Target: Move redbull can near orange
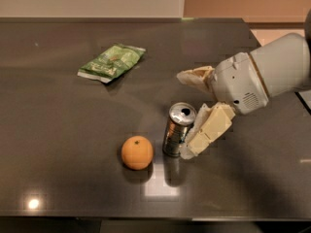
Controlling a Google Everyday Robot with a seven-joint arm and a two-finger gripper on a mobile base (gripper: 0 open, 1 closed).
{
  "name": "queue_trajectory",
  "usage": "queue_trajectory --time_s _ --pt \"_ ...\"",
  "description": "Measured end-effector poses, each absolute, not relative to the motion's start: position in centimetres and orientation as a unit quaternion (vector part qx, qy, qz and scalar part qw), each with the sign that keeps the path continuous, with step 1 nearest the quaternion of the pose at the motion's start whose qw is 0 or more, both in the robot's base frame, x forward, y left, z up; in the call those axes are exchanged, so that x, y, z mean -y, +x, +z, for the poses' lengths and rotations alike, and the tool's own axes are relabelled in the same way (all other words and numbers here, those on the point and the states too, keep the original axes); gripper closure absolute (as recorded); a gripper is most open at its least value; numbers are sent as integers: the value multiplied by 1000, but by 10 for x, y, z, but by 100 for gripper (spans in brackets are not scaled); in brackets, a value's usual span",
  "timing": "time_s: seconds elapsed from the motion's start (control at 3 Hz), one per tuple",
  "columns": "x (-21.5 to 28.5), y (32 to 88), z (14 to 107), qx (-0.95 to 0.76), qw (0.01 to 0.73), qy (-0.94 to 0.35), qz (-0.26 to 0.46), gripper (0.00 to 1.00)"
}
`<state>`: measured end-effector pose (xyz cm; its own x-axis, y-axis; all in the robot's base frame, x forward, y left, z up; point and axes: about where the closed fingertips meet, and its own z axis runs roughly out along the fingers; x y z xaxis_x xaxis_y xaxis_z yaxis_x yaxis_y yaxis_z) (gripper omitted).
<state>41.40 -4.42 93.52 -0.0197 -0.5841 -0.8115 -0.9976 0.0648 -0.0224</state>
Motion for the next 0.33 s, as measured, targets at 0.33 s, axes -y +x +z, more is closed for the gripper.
queue_trajectory --time_s 0.33 --pt "44 414 935 -646 339 -612 305 0"
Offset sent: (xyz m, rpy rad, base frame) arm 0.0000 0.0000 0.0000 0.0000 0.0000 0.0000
